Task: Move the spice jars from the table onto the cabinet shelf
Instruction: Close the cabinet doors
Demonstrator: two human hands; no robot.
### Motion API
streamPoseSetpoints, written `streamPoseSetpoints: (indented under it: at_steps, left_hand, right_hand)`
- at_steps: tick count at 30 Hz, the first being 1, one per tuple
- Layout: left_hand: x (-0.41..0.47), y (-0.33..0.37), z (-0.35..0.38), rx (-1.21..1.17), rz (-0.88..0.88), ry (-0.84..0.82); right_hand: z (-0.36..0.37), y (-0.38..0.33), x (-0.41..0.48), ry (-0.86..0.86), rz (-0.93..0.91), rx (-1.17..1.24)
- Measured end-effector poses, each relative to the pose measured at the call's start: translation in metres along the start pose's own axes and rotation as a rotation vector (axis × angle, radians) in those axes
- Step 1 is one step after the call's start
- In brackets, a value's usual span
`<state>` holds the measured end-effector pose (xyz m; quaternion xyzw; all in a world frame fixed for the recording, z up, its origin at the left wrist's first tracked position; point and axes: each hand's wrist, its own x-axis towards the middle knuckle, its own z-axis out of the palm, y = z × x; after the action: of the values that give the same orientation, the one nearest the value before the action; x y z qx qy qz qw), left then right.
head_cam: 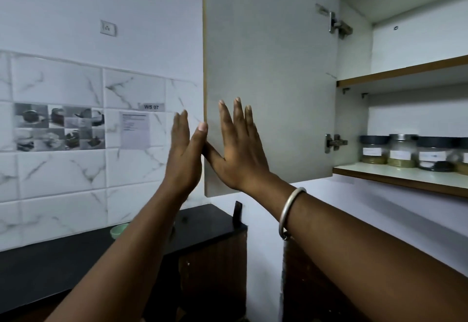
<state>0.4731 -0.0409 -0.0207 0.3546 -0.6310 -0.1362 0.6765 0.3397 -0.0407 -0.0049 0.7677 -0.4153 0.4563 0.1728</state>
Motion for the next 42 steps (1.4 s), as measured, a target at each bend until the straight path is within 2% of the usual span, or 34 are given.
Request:
streamPoseSetpoints:
  at_steps: [4,6,10,16,19,23,25,29,33,36,40,42]
  left_hand:
    - [0.000,-0.019,0.013,-0.235,-0.172,-0.145]
    - [-0.001,-0.024,0.018,-0.308,-0.173,-0.181]
    - [-0.007,-0.018,0.020,-0.335,-0.144,-0.144]
    - [-0.031,0.001,0.032,-0.490,-0.125,-0.126]
    - [-0.049,0.021,0.057,-0.561,-0.045,-0.226]
    - [-0.072,0.046,0.108,-0.643,0.092,-0.298]
    - [-0.081,0.057,0.136,-0.622,0.192,-0.309]
    - [-0.101,0.081,0.204,-0.563,0.441,-0.317]
    - [-0.121,0.104,0.268,-0.526,0.648,-0.387]
    - [-0.131,0.118,0.311,-0.426,0.701,-0.420]
    - [-0.138,0.134,0.354,-0.189,0.733,-0.395]
    - [-0.137,0.137,0.372,-0.093,0.743,-0.404]
  right_hand:
    - [0.023,0.013,0.002,-0.090,0.071,-0.061]
    - [0.031,0.022,-0.001,-0.138,0.117,-0.038]
    - [0.036,0.030,-0.006,-0.173,0.132,0.045]
    - [0.020,0.020,-0.041,0.082,0.139,0.208]
    - [-0.005,0.029,-0.065,0.260,0.132,0.319]
    - [-0.062,0.059,-0.104,0.286,0.131,0.700]
    - [-0.092,0.073,-0.122,0.310,0.134,0.744]
    - [-0.155,0.105,-0.159,0.413,0.118,0.488]
    - [-0.210,0.134,-0.189,0.519,0.210,0.318]
    - [-0.245,0.157,-0.206,0.521,0.337,0.149]
    - [-0.278,0.189,-0.215,0.513,0.541,-0.285]
    - [-0.289,0.204,-0.214,0.477,0.569,-0.497]
